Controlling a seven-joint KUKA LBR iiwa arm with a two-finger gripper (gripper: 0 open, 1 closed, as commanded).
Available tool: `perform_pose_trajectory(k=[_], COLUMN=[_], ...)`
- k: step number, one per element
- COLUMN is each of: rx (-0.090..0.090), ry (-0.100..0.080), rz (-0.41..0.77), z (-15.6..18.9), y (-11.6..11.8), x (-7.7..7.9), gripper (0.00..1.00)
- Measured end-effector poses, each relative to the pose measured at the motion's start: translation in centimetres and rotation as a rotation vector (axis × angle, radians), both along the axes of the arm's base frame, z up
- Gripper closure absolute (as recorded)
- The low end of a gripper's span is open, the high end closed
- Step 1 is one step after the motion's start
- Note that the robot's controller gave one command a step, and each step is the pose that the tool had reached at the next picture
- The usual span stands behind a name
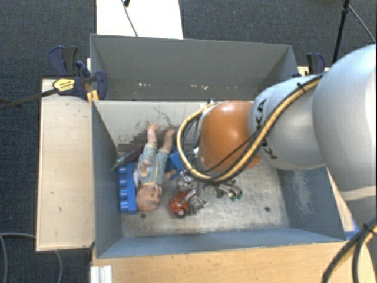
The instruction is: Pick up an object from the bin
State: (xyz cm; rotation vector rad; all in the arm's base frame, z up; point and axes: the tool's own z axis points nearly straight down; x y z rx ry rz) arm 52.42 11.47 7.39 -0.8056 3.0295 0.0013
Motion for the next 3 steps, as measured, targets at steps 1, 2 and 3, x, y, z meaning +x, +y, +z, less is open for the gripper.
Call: perform_pose_trajectory(k=[1, 2, 3], rx=[0.000, -0.004, -0.003], ry=[0.000, 0.005, 0.012], rz=[0.000, 0.054, 0.076], z=[0.0, 1.1, 1.8], y=[0.0, 2.0, 3.0], x=[0.0, -2.7, -3.5], gripper=[1.00, 1.00, 1.00])
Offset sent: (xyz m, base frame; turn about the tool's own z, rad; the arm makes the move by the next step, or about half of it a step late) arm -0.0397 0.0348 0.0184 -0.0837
